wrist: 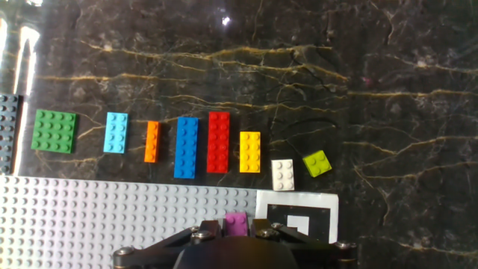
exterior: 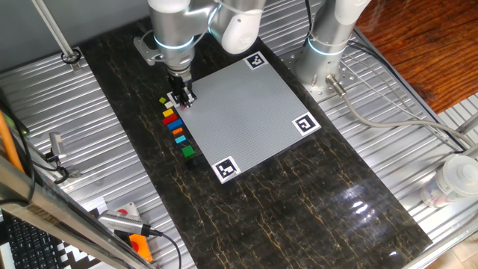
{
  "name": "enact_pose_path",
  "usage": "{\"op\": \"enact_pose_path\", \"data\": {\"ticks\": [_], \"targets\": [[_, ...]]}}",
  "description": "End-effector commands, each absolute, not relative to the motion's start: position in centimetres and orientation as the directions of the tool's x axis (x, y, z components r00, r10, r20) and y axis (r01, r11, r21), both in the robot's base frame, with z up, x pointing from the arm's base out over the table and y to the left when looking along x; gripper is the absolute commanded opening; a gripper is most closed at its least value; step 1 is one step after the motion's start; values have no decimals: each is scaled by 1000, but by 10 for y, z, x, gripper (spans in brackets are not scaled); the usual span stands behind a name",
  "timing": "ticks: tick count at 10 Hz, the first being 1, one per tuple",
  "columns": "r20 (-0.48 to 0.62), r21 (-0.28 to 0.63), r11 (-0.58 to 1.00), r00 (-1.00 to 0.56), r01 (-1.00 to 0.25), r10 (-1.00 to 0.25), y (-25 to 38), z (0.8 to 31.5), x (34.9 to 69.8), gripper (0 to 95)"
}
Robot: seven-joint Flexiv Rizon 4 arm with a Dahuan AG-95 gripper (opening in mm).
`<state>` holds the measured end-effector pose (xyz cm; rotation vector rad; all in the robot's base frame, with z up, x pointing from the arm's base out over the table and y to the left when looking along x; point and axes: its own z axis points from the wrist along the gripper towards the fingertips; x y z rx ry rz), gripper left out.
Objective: Build with small Lego blocks
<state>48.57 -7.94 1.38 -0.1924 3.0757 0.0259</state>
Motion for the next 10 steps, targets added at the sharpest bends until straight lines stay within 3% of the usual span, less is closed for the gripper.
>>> {"op": "enact_pose_path", "data": {"ticks": [1,10], "targets": [[-58,7,993,-992,-116,-116,-80,13,485,0],[-66,18,996,-994,-90,-88,-80,11,485,0]]}}
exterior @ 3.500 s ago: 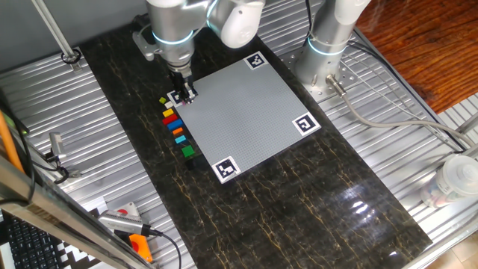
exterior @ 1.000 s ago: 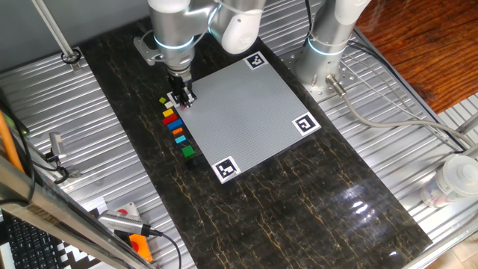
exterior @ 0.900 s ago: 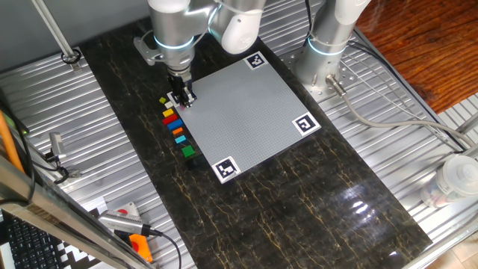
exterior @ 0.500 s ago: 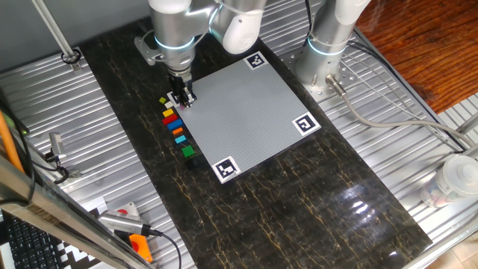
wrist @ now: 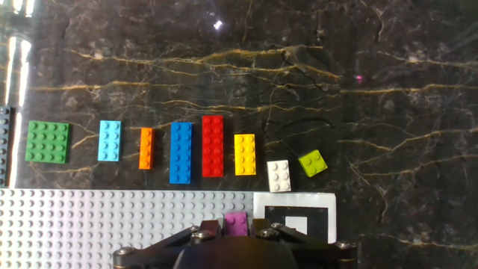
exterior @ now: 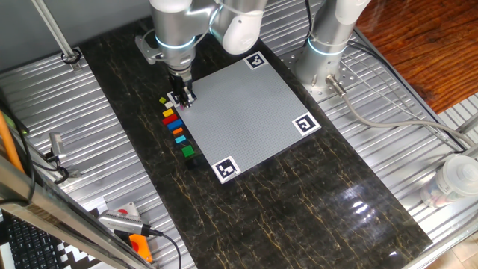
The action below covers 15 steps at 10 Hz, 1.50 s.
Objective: Build with small Lego blocks
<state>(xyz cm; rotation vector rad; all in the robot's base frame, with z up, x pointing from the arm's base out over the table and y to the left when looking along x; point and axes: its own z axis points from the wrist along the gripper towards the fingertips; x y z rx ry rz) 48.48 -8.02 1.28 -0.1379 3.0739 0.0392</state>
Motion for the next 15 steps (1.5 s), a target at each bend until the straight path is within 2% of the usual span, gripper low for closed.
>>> {"op": "enact_pose_path", "data": {"ticks": [1,12,13,15], "targets": [[-65,16,996,-994,-89,-88,-80,11,485,0],[-68,11,996,-994,-90,-89,-80,11,485,0],[-68,11,996,-994,-90,-89,-80,11,485,190],[-68,12,996,-994,-91,-90,-80,10,485,190]]}}
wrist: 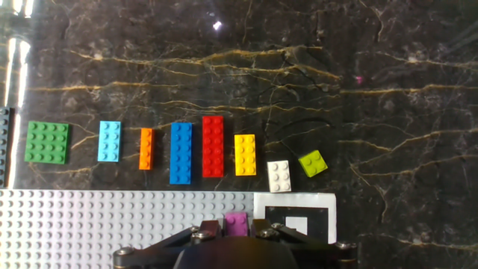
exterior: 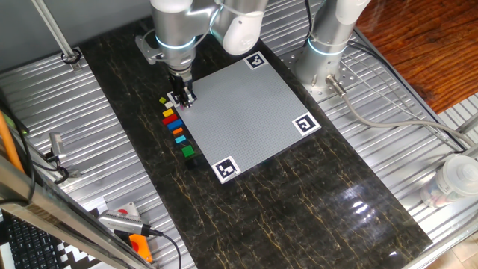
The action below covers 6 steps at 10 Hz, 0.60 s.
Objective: Build with small Lego blocks
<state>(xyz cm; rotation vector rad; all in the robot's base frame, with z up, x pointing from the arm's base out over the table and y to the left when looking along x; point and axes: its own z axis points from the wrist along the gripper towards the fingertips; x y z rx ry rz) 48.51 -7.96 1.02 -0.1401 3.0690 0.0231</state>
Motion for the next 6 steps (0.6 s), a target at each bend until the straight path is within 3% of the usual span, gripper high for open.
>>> {"op": "enact_pose_path", "data": {"ticks": [1,6], "targets": [[-71,13,996,-993,-92,-91,-80,9,485,190],[-71,13,995,-993,-100,-99,-80,14,485,190]]}}
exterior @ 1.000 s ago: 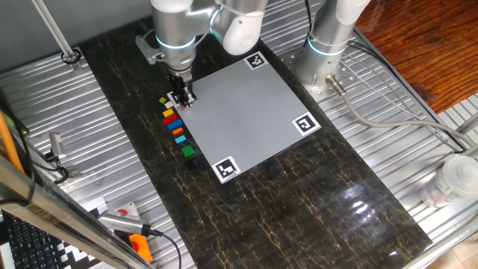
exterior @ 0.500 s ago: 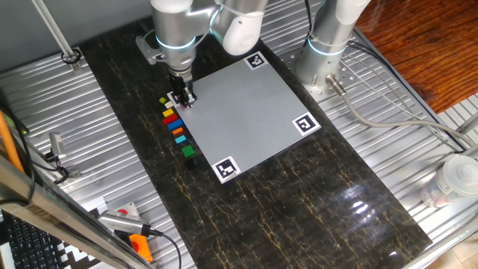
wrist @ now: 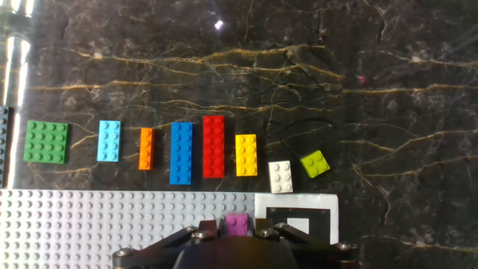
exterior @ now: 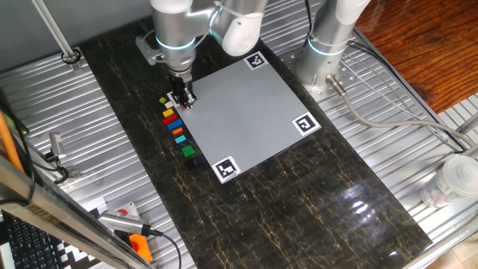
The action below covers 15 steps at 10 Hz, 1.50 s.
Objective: Build with small Lego blocks
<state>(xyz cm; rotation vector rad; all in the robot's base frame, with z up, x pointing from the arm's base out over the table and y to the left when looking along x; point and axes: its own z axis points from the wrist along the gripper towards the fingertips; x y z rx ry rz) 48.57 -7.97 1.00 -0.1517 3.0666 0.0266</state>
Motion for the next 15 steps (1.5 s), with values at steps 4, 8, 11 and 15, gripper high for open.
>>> {"op": "enact_pose_path", "data": {"ticks": [4,8,11,15], "targets": [[-70,18,995,-993,-99,-97,-79,19,485,190],[-66,19,996,-994,-86,-85,-79,26,485,0],[-65,17,996,-994,-91,-90,-79,26,485,0],[-85,15,996,-992,-91,-90,-80,15,485,0]]}}
